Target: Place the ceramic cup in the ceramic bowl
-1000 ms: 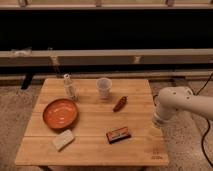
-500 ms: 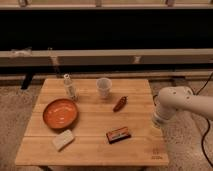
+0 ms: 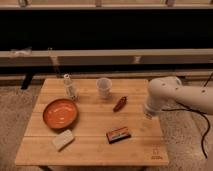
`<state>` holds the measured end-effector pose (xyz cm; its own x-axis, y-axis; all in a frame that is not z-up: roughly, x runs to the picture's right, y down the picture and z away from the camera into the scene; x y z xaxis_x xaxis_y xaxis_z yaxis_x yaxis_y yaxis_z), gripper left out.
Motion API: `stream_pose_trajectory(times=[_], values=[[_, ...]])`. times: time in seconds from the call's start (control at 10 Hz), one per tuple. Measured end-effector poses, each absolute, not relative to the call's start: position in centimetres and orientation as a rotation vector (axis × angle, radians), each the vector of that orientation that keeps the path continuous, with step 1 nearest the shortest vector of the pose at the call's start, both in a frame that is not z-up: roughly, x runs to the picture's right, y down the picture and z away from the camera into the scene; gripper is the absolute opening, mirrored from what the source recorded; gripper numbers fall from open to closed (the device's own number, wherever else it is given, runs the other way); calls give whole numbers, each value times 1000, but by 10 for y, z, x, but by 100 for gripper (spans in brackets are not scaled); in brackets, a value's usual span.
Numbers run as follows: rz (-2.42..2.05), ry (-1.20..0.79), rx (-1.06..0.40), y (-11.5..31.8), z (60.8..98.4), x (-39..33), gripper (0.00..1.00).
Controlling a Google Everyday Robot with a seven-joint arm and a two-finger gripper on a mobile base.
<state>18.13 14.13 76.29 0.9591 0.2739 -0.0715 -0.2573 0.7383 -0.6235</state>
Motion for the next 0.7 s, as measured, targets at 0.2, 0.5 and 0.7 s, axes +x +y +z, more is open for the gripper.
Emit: stream_pose_trajectory(times=[0.2,0.5,0.7], values=[[212,-54,-642,108,770,139,80],[103,-88,-592,67,775,92,80],[33,-118,-566,41,778,59,80]])
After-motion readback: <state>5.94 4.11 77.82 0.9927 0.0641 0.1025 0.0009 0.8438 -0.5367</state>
